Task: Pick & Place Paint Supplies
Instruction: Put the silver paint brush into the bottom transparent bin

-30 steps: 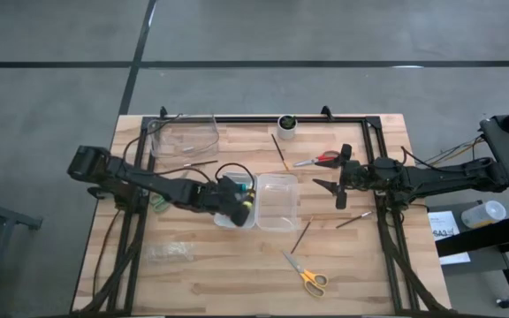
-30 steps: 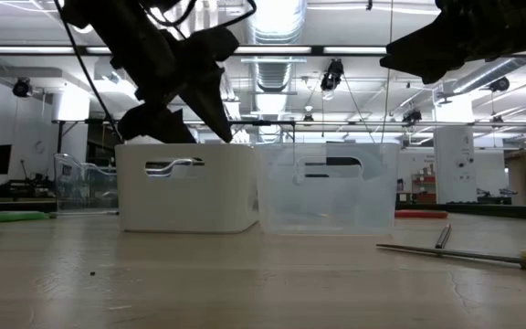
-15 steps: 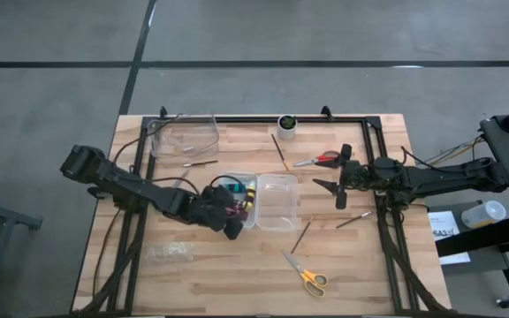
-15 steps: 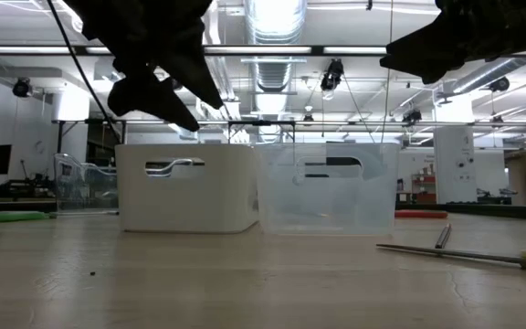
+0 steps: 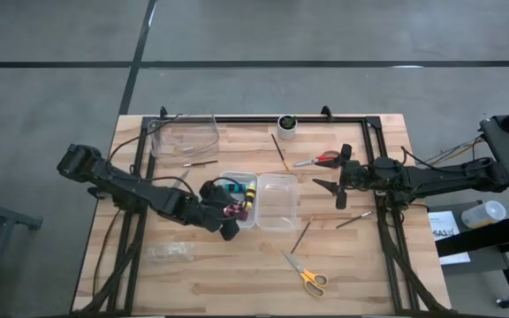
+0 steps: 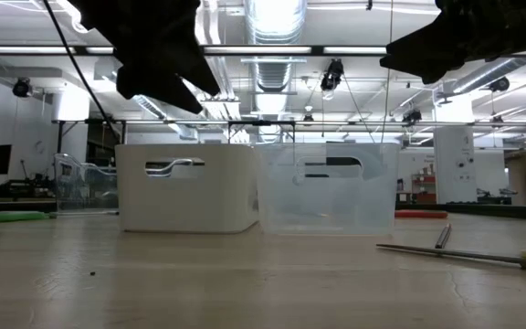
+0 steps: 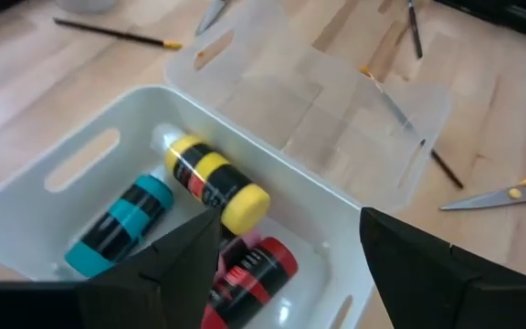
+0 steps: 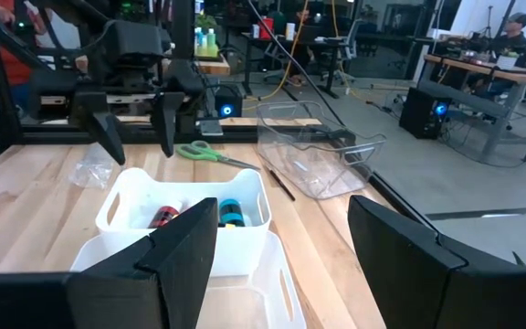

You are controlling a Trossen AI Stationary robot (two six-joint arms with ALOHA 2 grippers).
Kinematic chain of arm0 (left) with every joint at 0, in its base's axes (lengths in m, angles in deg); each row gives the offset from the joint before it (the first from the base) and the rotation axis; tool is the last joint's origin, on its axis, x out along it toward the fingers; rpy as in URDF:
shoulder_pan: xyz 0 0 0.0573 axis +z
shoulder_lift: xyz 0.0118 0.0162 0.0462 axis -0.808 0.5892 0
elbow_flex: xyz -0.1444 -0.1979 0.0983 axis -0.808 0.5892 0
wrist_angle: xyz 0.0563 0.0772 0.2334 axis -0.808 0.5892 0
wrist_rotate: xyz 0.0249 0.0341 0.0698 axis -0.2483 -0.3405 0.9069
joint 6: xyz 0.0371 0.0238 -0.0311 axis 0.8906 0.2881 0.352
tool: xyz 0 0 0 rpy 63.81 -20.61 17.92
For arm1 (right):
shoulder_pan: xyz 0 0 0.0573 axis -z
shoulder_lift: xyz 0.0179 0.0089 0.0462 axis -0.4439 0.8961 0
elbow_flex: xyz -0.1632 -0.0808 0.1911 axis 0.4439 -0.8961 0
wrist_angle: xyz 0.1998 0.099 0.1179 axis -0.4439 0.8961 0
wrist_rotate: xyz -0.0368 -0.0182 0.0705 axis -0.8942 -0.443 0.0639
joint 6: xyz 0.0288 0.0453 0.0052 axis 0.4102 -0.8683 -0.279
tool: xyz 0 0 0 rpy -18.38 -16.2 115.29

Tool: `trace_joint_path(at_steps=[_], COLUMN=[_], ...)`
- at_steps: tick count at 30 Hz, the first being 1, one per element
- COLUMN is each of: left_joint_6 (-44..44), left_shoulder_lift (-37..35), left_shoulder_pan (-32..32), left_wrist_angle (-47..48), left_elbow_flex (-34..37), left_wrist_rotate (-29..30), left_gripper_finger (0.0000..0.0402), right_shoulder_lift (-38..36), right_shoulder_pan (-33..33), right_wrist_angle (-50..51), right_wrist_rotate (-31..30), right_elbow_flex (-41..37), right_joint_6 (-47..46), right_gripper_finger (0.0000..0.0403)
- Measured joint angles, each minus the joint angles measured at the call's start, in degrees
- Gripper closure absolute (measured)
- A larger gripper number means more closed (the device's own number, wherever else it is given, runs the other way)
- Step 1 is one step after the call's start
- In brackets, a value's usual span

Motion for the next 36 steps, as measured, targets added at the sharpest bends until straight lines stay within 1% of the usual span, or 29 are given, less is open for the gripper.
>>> trace_joint_path(at_steps=[3,5,7,11,14,16,19,23,25,30,34,36], left_joint_6=[2.4,4.3,6.3,7.3,7.4,7.3,8.6,15.1,17.1,18.2,22.4,21.7], left_shoulder_lift=[0.0,-0.2,-0.5,-0.9,-1.4,-1.6,-1.8,-1.2,-0.9,-1.5,-2.9,-4.2], left_shoulder_pan=[0.2,0.5,1.2,2.9,4.6,5.8,7.1,7.6,7.6,7.8,8.6,9.9], left_wrist_angle=[0.0,0.0,0.0,-0.1,-0.4,-1.4,-3.2,-5.3,-6.2,-6.4,-3.2,-0.4], left_elbow_flex=[0.0,0.1,0.1,0.1,0.1,0.1,0.1,0.1,0.1,0.1,0.1,0.1], left_wrist_rotate=[2.1,4.5,8.0,15.4,17.1,16.9,13.4,8.7,8.2,8.0,8.0,7.8], left_gripper_finger=[0.0135,0.0135,0.0135,0.0135,0.0135,0.0135,0.0135,0.0135,0.0135,0.0135,0.0135,0.0135], right_shoulder_lift=[0.0,0.0,0.0,0.0,0.0,0.0,0.0,0.0,0.0,0.0,0.0,0.0], right_shoulder_pan=[0.0,0.0,0.0,0.0,0.0,0.0,0.0,0.0,0.0,0.0,0.0,0.0], right_wrist_angle=[0.0,0.0,0.0,0.0,0.0,0.0,0.0,0.0,0.0,0.0,0.0,0.0], right_wrist_rotate=[0.0,0.0,0.0,0.0,0.0,0.0,0.0,0.0,0.0,0.0,0.0,0.0], right_elbow_flex=[0.0,0.0,0.0,0.0,0.0,0.0,0.0,0.0,0.0,0.0,0.0,0.0], right_joint_6=[0.0,0.0,0.0,0.0,0.0,0.0,0.0,0.0,0.0,0.0,0.0,0.0], right_gripper_finger=[0.0159,0.0159,0.0159,0.0159,0.0159,0.0159,0.0159,0.0159,0.0159,0.0159,0.0159,0.0159])
